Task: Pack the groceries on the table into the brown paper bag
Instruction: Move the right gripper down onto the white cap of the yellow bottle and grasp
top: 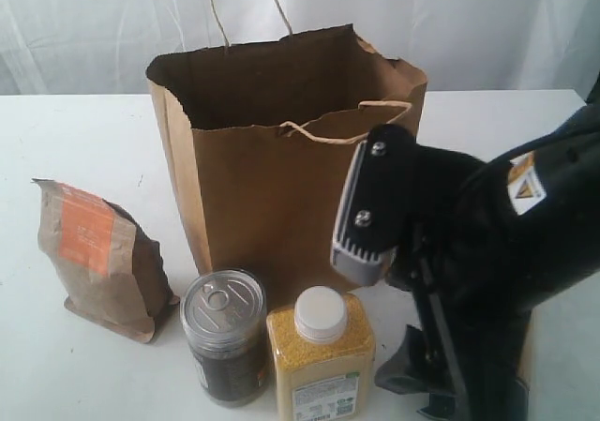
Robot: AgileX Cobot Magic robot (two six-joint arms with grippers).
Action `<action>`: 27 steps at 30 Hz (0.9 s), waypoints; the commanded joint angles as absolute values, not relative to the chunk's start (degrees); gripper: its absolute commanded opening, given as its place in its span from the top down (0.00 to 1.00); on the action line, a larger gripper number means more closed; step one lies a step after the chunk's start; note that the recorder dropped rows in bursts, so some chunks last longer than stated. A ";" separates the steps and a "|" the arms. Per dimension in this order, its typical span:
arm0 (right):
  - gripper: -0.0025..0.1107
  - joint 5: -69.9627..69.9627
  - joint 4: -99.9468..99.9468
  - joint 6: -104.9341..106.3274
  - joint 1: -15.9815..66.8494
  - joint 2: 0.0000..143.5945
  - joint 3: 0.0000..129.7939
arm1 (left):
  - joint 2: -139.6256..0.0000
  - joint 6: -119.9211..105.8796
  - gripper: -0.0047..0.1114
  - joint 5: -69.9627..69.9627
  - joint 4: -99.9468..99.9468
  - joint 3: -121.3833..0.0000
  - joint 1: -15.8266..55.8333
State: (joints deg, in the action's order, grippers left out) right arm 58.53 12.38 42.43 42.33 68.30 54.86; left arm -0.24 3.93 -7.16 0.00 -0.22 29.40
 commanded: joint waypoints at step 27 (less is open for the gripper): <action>0.98 45.33 11.77 37.11 47.93 83.12 55.38 | 0.00 4.07 0.72 -7.25 0.00 0.00 29.28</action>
State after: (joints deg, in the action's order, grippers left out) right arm 44.57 11.25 42.42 47.95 85.70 55.21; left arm -0.24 3.93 -7.16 0.00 -0.22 29.40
